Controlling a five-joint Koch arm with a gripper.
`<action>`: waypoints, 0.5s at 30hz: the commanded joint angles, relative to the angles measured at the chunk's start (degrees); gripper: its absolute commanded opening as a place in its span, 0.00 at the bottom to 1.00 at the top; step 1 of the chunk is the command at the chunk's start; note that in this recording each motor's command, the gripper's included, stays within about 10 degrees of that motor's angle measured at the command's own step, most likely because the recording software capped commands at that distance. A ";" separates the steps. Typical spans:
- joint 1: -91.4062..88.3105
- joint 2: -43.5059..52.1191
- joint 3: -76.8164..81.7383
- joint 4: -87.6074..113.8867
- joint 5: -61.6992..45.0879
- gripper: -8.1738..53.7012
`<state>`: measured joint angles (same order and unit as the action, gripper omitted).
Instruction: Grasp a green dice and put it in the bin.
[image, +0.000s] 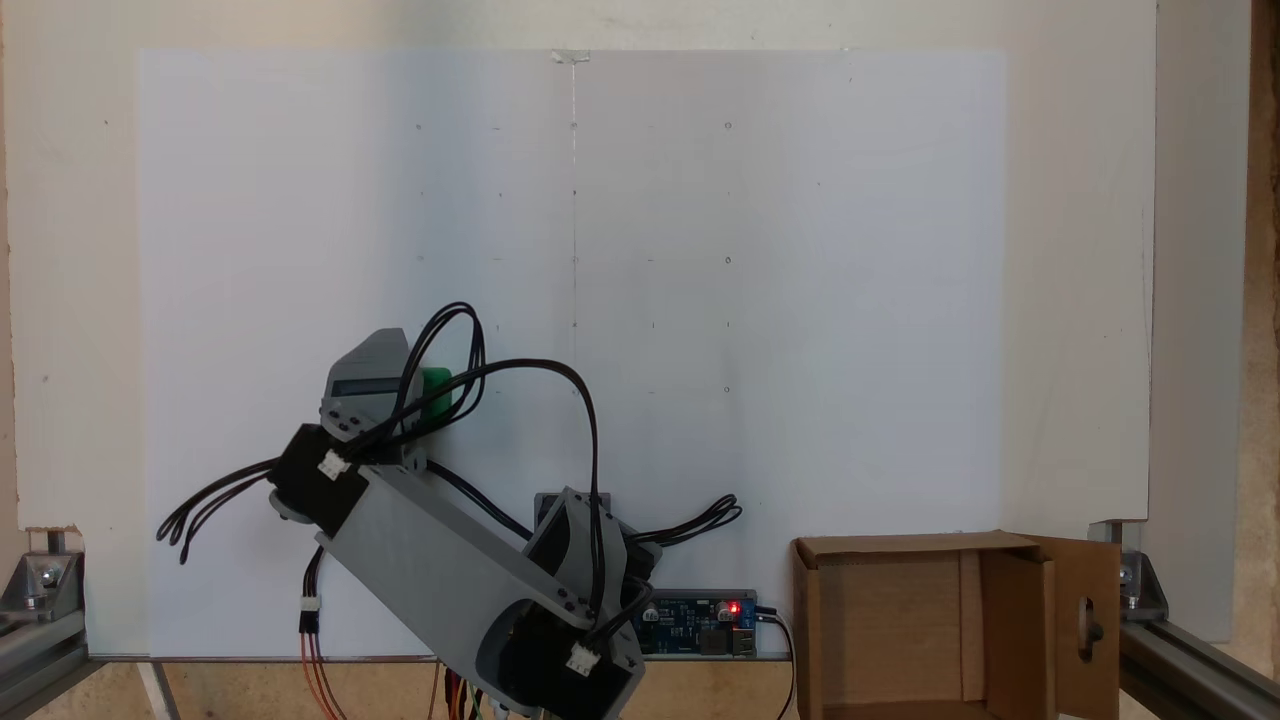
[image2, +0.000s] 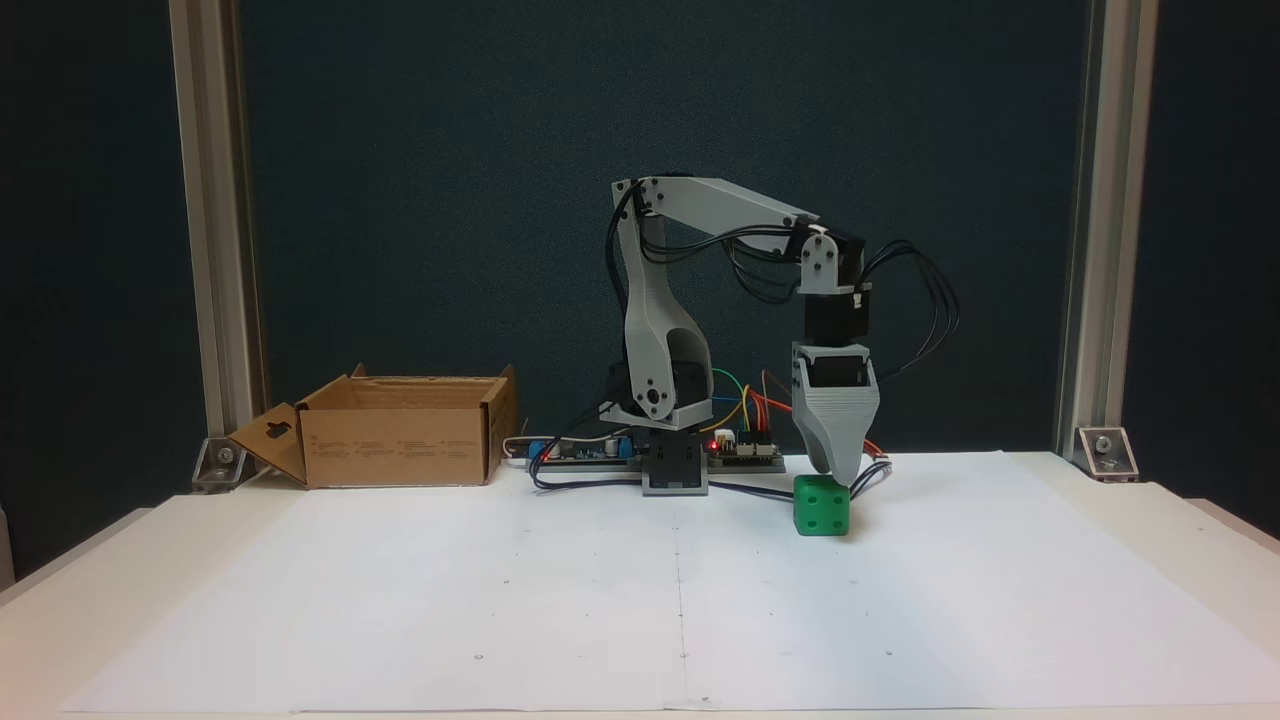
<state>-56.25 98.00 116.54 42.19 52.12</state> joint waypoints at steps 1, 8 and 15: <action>0.00 -0.35 -0.26 -0.97 3.96 0.84; 0.35 -1.32 3.16 -4.83 3.96 0.83; 0.88 -1.32 6.33 -7.21 3.96 0.83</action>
<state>-55.55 96.59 123.57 35.24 52.12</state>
